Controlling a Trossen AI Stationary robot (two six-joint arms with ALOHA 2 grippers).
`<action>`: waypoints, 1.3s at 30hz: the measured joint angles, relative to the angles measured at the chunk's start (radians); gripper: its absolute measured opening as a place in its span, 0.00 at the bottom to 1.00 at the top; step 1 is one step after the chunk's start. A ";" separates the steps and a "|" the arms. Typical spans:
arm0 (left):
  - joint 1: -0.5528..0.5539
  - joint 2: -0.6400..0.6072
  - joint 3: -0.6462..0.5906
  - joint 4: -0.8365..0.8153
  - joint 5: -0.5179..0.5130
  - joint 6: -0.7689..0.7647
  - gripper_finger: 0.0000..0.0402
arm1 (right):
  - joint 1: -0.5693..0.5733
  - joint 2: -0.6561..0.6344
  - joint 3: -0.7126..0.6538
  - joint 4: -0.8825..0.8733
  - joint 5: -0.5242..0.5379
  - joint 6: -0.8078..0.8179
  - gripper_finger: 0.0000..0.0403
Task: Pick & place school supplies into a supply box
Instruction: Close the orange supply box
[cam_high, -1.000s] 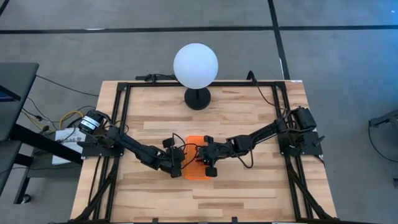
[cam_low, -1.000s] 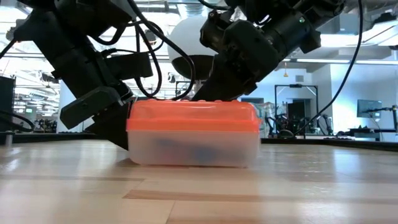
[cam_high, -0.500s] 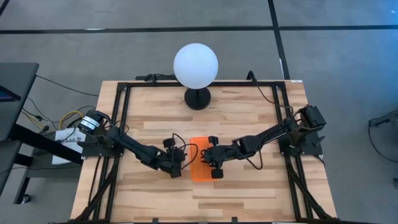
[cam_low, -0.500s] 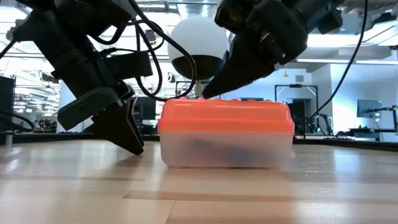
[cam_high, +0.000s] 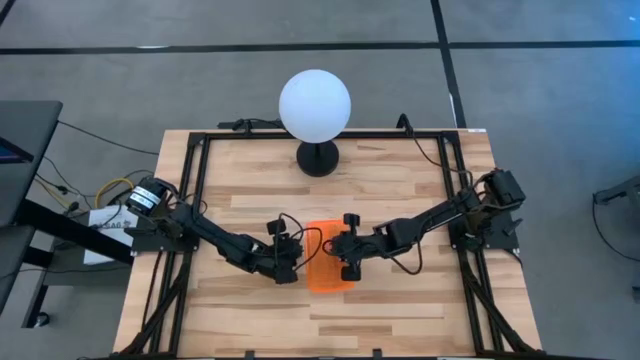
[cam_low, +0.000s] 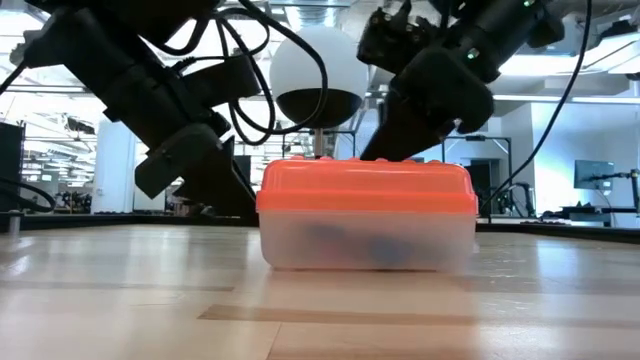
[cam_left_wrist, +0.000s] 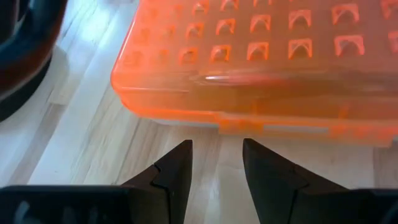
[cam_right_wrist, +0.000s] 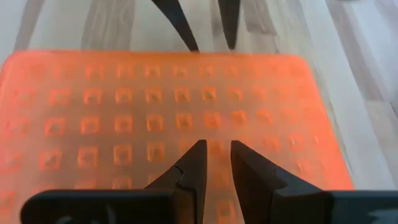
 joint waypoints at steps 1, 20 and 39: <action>0.000 0.001 0.000 0.003 0.000 0.000 0.34 | 0.003 -0.008 0.000 -0.022 0.005 0.012 0.16; 0.013 0.006 0.002 0.041 -0.038 0.008 0.34 | 0.123 -0.112 -0.002 -0.315 0.122 0.242 0.16; 0.015 0.006 0.002 0.064 -0.078 0.007 0.34 | 0.153 -0.046 0.000 -0.271 0.116 0.235 0.16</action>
